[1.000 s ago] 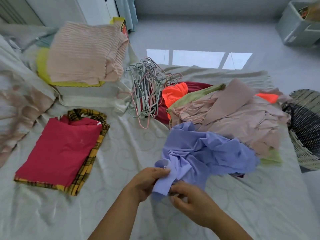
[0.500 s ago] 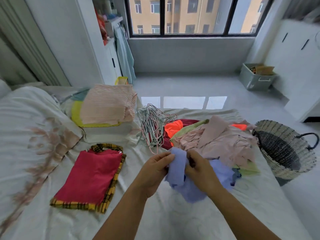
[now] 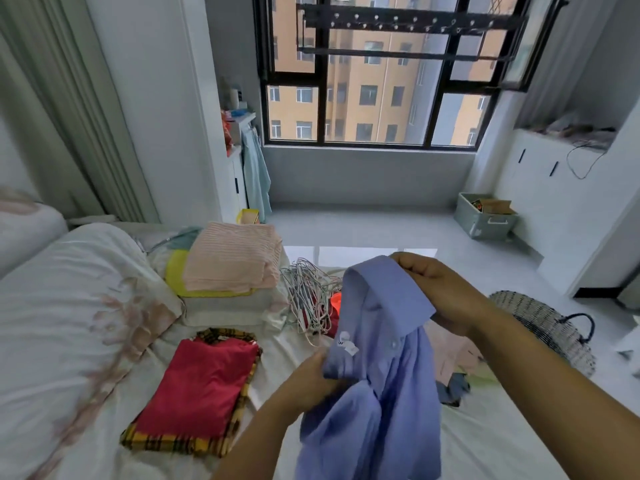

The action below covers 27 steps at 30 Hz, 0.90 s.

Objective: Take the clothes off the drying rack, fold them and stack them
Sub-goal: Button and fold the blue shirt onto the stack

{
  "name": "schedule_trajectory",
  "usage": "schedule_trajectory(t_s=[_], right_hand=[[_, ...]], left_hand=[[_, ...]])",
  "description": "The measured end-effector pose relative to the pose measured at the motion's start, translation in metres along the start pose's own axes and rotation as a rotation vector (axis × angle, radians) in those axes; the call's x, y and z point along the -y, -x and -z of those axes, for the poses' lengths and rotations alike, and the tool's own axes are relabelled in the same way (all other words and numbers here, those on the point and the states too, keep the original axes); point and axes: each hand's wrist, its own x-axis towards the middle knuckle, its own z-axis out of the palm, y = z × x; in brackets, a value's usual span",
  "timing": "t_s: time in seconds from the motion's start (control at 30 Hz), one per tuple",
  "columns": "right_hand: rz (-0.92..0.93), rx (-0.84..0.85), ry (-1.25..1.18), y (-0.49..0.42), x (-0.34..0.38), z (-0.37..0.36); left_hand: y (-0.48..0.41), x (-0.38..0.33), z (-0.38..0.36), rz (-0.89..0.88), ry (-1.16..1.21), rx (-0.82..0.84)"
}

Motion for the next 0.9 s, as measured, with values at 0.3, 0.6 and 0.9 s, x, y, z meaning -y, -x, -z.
schedule_trajectory(t_s=[0.3, 0.6, 0.9], right_hand=[[-0.035, -0.287, 0.109, 0.011, -0.009, 0.048], [-0.226, -0.184, -0.339, 0.056, -0.012, 0.105], [-0.086, -0.103, 0.348, 0.091, -0.033, 0.144]], left_hand=[[0.022, -0.044, 0.062, 0.054, -0.082, -0.349], [0.026, -0.128, 0.033, 0.005, 0.430, -0.242], [0.058, -0.159, -0.038, -0.127, -0.532, -0.384]])
